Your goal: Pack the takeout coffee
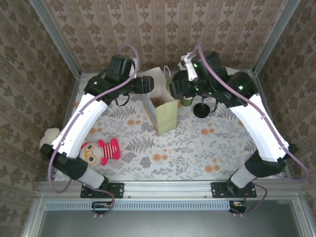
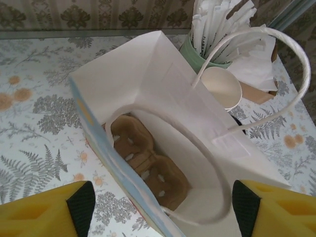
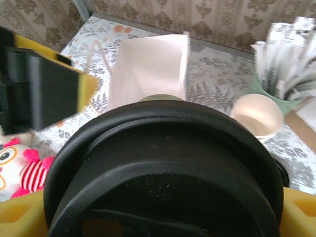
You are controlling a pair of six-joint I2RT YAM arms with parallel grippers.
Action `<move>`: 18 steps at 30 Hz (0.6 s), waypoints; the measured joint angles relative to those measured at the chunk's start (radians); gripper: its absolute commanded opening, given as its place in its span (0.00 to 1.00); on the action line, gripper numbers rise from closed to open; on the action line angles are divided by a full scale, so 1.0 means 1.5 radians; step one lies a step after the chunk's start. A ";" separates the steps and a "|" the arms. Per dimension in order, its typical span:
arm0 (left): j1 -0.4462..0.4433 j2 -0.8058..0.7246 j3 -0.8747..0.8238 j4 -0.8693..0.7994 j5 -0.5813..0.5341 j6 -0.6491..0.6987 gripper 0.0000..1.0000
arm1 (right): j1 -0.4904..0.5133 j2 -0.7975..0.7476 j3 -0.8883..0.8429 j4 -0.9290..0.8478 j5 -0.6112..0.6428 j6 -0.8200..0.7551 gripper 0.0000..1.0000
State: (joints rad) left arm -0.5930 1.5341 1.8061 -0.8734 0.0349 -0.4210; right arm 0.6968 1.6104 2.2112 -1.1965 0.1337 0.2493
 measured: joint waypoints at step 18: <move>0.030 -0.062 -0.100 0.030 -0.008 -0.038 0.00 | 0.101 0.229 0.152 0.013 0.125 0.042 0.62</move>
State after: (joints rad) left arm -0.5480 1.4410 1.6554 -0.8291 0.0223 -0.4778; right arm 0.8486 1.9541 2.4397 -1.1763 0.3206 0.3130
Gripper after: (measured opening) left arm 0.061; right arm 0.834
